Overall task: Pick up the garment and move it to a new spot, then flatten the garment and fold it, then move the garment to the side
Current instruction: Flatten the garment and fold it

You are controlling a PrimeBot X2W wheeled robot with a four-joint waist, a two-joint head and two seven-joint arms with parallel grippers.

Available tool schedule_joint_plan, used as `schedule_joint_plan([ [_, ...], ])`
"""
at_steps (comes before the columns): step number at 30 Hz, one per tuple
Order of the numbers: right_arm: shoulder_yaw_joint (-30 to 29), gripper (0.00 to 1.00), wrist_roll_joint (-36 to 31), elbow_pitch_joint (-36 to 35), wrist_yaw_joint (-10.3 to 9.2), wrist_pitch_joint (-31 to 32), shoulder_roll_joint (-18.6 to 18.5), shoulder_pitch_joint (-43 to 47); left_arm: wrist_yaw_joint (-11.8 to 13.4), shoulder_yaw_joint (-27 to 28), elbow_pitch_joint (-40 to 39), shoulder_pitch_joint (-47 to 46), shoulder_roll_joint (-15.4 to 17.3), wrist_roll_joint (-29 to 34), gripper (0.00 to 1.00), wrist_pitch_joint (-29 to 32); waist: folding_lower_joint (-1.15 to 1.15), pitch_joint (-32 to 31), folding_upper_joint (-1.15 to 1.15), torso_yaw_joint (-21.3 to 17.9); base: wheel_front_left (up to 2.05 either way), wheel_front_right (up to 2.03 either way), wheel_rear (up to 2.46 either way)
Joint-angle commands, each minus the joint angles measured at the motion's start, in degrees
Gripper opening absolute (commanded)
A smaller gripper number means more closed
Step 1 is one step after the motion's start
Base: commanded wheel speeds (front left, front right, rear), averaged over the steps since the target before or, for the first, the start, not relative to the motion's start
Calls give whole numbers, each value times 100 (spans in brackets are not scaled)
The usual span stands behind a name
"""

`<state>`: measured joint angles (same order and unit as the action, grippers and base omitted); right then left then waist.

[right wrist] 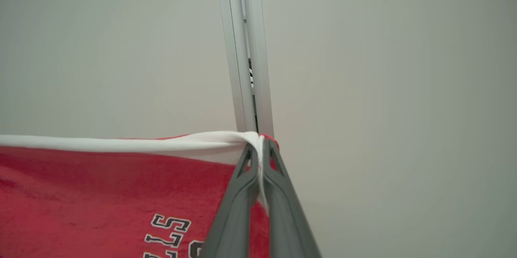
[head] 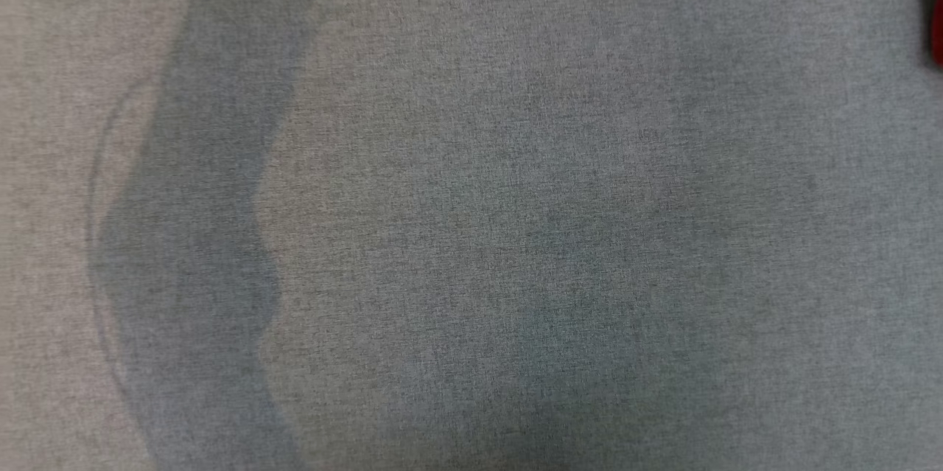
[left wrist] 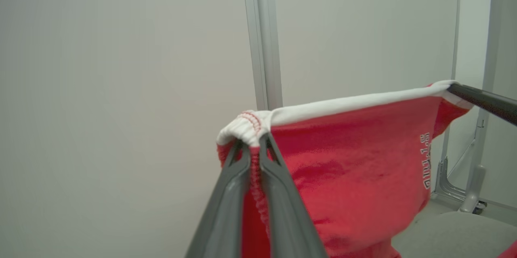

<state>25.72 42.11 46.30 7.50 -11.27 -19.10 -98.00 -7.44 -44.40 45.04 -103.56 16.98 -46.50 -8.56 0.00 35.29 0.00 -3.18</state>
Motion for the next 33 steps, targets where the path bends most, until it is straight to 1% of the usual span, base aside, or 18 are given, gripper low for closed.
schedule_joint_plan([
  [1, 17, 0, 45, 48, -1, -44, 2, 4, -1, -22, 43, -47, 19, -44, 0, -45, 0, 67, 0, -28, 0, 0, 0],
  [7, 462, 0, 210, 153, -1, -246, 8, 352, -1, -312, 158, 325, 56, -388, 0, -426, 0, 136, 0, -73, 0, 0, 0],
  [8, 652, 0, 229, 52, 0, -316, -56, 564, -1, -348, 79, 572, 95, -467, 0, -554, 0, 86, 0, -54, 0, 0, 0],
  [10, 764, 0, 329, -81, -1, -360, -128, 903, -1, -293, -80, 994, 101, -593, 0, -627, 0, -28, 0, -19, 0, 0, 0],
  [12, 855, 0, 414, -248, -1, -377, -263, 1296, -1, -250, -304, 1450, 179, -547, 0, -662, 0, -185, 0, 29, 0, 0, 0],
  [16, 895, 0, 563, -758, -1, -403, -472, 2203, 6, 131, -957, 2667, 300, -259, 0, -662, 0, -547, 0, 60, 0, 0, 0],
  [19, 795, 0, 466, -1280, -1, -402, -625, 3074, 107, 526, -1574, 3633, 329, 3, 0, -663, 0, -808, 0, 85, 0, 0, 0],
  [23, 585, 0, 385, -1953, -1, -403, -673, 4222, 195, 928, -2358, 4915, 305, 381, 0, -660, 0, -1093, 0, 92, 0, 0, 0],
  [26, 505, 0, 303, -2343, 0, -400, -669, 5064, 202, 1188, -2866, 5770, 233, 688, 0, -658, 0, -1301, 0, 112, 0, 0, 0],
  [30, 356, 0, 199, -2732, 0, -400, -693, 6044, 160, 1394, -3251, 6806, 116, 1076, 0, -659, 0, -1571, 0, 155, 0, 0, 0],
  [33, 238, 0, 168, -2894, 0, -401, -672, 6771, 141, 1563, -3366, 7511, 29, 1272, 0, -659, 0, -1787, 0, 167, 0, 0, 0],
])
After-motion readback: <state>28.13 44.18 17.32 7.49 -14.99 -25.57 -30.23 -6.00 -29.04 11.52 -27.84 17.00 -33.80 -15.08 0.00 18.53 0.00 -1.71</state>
